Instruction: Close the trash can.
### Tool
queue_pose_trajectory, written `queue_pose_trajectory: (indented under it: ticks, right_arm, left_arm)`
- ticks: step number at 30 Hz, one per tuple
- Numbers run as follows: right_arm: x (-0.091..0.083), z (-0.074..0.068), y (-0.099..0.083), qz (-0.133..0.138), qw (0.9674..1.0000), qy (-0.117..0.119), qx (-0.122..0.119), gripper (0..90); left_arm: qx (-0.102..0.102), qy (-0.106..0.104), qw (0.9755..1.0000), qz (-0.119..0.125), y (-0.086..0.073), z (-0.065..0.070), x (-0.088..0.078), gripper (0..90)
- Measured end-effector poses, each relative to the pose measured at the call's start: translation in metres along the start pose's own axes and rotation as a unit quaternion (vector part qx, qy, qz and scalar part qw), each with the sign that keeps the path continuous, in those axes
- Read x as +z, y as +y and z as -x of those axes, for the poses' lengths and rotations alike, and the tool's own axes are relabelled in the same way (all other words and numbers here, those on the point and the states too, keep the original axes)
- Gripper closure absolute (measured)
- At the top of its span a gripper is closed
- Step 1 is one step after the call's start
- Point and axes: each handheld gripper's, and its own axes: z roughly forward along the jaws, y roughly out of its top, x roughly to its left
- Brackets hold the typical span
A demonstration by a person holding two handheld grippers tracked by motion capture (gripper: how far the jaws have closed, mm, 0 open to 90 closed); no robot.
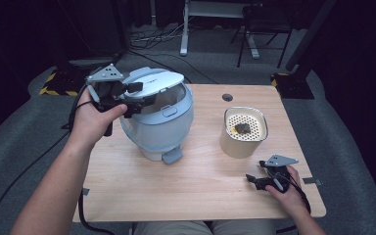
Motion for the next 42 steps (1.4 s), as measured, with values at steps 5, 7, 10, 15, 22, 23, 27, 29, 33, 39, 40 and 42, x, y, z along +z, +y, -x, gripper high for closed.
queue_pose_trajectory:
  ticks: [5,7,10,15,22,23,27,29,33,39,40,42]
  right_arm:
    - [0.000,0.000,0.000,0.000,1.0000,0.002,-0.001,17.1]
    - [0.000,0.000,0.000,-0.001,1.0000,0.002,-0.001,17.0]
    - [0.000,0.000,0.000,-0.001,1.0000,0.003,-0.002,17.0]
    - [0.000,0.000,0.000,-0.001,1.0000,0.003,-0.004,16.9]
    - [0.000,-0.001,0.000,-0.001,1.0000,0.005,-0.005,16.9]
    - [0.000,-0.001,0.000,-0.001,1.0000,0.005,-0.005,16.9]
    - [0.000,-0.001,0.000,0.000,1.0000,0.006,-0.006,16.9]
    - [0.000,-0.001,0.000,0.000,1.0000,0.006,-0.006,16.9]
    - [0.000,-0.002,0.000,0.000,1.0000,0.006,-0.006,16.9]
    - [0.000,-0.002,0.000,-0.001,1.0000,0.006,-0.007,16.8]
    - [0.000,-0.002,0.000,-0.001,1.0000,0.006,-0.007,16.8]
    - [0.000,-0.002,0.000,-0.001,1.0000,0.006,-0.007,16.8]
  left_arm:
    - [-0.001,-0.008,0.9999,-0.014,-0.001,0.004,0.011,41.9]
    - [-0.002,-0.011,0.9998,-0.019,-0.002,0.006,0.017,43.3]
    - [0.002,-0.006,0.9996,-0.027,-0.003,0.007,0.026,44.3]
    - [0.004,0.013,0.9993,-0.036,-0.003,0.007,0.033,45.2]
    - [0.022,0.048,0.9973,-0.052,-0.005,0.000,0.042,48.8]
    - [0.023,0.049,0.9972,-0.052,-0.005,0.000,0.043,48.9]
    - [0.027,0.054,0.9967,-0.053,-0.005,0.001,0.043,49.0]
    - [0.031,0.054,0.9967,-0.052,-0.005,0.001,0.043,49.1]
    - [0.036,0.050,0.9970,-0.047,-0.007,0.000,0.044,49.2]
    - [0.055,0.059,0.9958,-0.043,-0.009,0.004,0.051,51.8]
    - [0.055,0.059,0.9958,-0.044,-0.009,0.004,0.051,51.8]
    - [0.051,0.057,0.9961,-0.043,-0.009,0.003,0.050,47.7]
